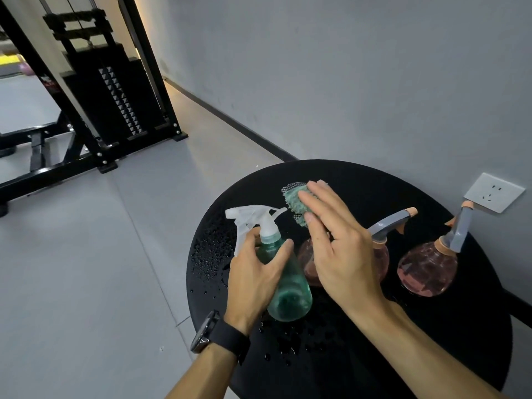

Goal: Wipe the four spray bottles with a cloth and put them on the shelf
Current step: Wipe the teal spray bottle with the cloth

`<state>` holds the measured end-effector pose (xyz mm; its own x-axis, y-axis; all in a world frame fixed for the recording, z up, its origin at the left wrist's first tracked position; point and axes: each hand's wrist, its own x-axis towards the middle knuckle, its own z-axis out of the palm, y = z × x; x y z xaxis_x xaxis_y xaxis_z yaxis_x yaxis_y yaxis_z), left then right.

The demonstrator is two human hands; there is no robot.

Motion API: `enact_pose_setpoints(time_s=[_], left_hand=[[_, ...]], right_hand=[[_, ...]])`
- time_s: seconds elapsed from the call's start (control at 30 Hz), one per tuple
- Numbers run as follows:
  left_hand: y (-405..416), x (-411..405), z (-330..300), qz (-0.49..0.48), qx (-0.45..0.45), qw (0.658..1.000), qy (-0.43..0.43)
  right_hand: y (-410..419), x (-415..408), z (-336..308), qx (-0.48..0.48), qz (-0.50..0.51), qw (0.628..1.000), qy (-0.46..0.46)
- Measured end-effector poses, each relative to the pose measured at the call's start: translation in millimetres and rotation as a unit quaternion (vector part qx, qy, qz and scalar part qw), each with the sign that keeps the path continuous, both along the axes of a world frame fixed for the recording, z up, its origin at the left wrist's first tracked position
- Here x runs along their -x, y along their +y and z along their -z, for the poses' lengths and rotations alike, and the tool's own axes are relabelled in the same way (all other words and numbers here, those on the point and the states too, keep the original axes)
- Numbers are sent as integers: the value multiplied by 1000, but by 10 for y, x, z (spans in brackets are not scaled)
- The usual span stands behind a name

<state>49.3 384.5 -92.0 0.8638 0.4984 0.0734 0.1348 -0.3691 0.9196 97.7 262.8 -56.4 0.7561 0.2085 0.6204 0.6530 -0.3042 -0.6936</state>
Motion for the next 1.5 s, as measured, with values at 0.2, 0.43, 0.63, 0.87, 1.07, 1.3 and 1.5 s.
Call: enact_pose_setpoints(time_s=[0.2, 0.43, 0.63, 0.87, 1.07, 1.3, 1.5], left_hand=[[9, -7, 4, -14, -8, 999, -29], [68, -74, 212, 13, -61, 998, -24], [-167, -66, -26, 77, -29, 993, 81], [59, 25, 149, 61, -59, 996, -26], [188, -50, 173, 13, -94, 995, -28], [159, -60, 169, 40, -63, 997, -9], [68, 39, 16, 88, -133, 987, -34]], right_hand=[[46, 34, 15, 11, -10, 1000, 10], [149, 114, -5, 64, -33, 997, -20], [310, 238, 9, 129, -100, 985, -53], [298, 238, 115, 173, -91, 980, -30], [105, 221, 150, 211, -76, 974, -8], [39, 129, 57, 128, -39, 991, -3], [106, 123, -38, 77, -51, 996, 17]])
